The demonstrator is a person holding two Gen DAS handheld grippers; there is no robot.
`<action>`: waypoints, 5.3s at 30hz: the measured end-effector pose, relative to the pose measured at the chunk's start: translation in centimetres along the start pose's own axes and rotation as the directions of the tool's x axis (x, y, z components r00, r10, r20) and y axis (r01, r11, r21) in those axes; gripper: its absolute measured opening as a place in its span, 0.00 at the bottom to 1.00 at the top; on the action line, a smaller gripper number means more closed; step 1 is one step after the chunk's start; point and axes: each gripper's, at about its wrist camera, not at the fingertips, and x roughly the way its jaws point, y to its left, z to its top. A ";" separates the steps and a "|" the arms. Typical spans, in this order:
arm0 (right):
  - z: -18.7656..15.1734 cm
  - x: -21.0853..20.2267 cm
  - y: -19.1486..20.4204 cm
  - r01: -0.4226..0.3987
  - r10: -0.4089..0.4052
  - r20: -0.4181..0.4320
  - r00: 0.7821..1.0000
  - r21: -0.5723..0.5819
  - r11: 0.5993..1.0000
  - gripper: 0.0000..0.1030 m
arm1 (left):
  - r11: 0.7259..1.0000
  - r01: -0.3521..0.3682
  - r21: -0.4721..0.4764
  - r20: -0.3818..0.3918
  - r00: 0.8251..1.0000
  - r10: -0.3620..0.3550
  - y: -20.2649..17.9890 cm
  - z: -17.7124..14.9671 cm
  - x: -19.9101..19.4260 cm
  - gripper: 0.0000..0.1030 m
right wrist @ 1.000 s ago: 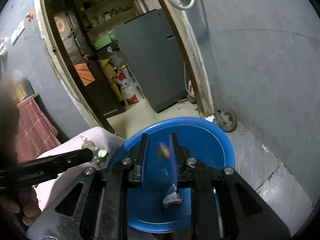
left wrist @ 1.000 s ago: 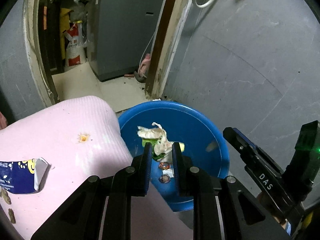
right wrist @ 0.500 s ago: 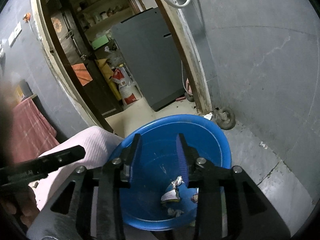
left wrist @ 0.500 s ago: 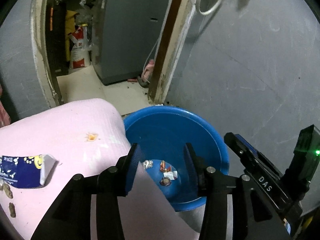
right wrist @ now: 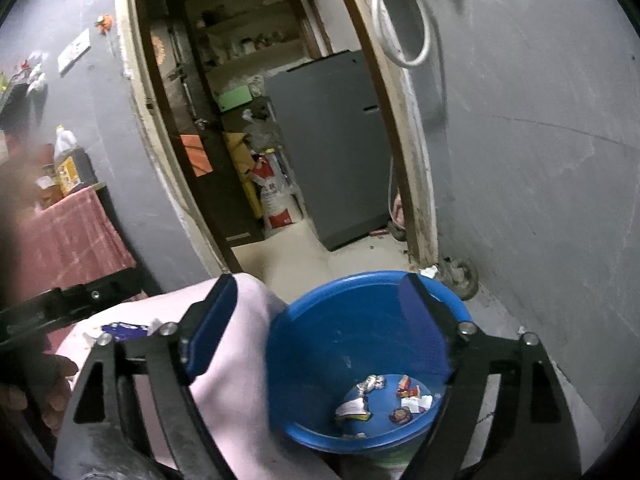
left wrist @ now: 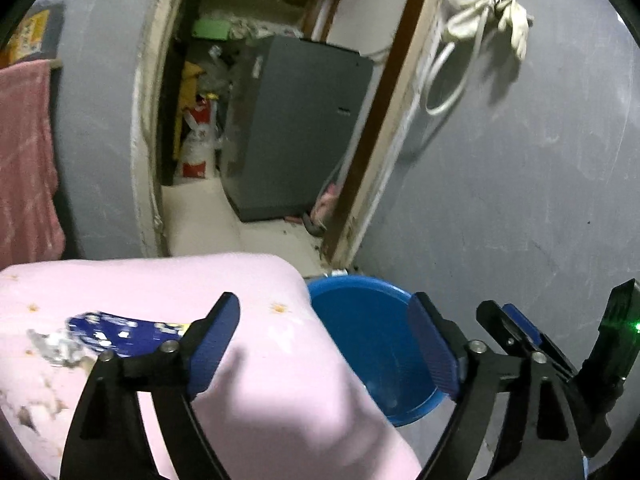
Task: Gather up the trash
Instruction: 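Move both tools back over the remaining trash on the table, then grasp the silver foil scrap with the left tool while the right tool grasps the blue wrapper, then carry both items over the blue basin and open both tools to drop them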
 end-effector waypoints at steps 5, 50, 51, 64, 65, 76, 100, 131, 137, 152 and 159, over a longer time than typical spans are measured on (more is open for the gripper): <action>0.6 -1.5 2.4 -0.018 0.019 0.025 1.000 -0.032 0.999 0.97 | 0.999 -0.044 -0.008 0.076 0.996 0.045 1.5 0.1 -3.6 0.92; -6.0 -1.3 19.9 -0.291 0.309 -0.010 0.951 -0.370 0.883 1.00 | 0.917 -0.390 -0.080 0.217 0.891 0.398 15.1 -7.3 -17.0 0.98; -6.0 -0.8 20.0 -0.289 0.302 -0.024 0.953 -0.373 0.882 1.00 | 0.918 -0.387 -0.087 0.206 0.895 0.397 15.5 -7.3 -16.7 0.98; -5.7 7.8 17.6 -0.325 0.244 -0.315 0.917 -0.240 0.915 1.00 | 0.922 -0.351 -0.166 0.066 0.929 0.365 18.8 -5.6 -12.2 0.97; -5.7 8.2 17.3 -0.322 0.238 -0.334 0.912 -0.223 0.920 1.00 | 0.921 -0.351 -0.166 0.056 0.930 0.364 18.9 -5.4 -11.9 0.97; -5.2 13.0 17.3 -0.287 0.171 -0.474 0.864 -0.184 0.940 0.80 | 0.942 -0.286 -0.179 -0.121 0.956 0.267 20.2 -4.4 -7.2 0.68; -5.6 14.7 18.4 -0.322 0.178 -0.531 0.828 -0.192 0.927 0.21 | 0.964 -0.189 -0.185 -0.227 0.963 0.145 20.3 -4.2 -4.9 0.07; 1.3 0.6 10.2 -0.179 0.179 -0.012 0.984 -0.074 0.981 0.16 | 0.992 -0.062 -0.110 0.072 0.995 0.071 10.2 -0.3 -8.5 0.03; 1.9 -1.0 5.9 -0.131 0.130 0.070 0.989 0.022 0.991 0.16 | 0.998 -0.012 -0.065 0.117 0.993 0.019 6.1 0.8 -7.0 0.03; 1.1 -1.5 -2.7 0.070 -0.086 0.158 0.984 0.099 0.993 0.16 | 0.998 0.056 0.036 0.049 0.997 -0.057 -1.5 0.7 0.8 0.03; 0.5 -1.0 -4.6 0.107 -0.126 0.150 0.981 0.125 0.986 0.16 | 0.995 0.063 0.073 -0.014 0.998 -0.062 -3.4 -0.3 3.9 0.03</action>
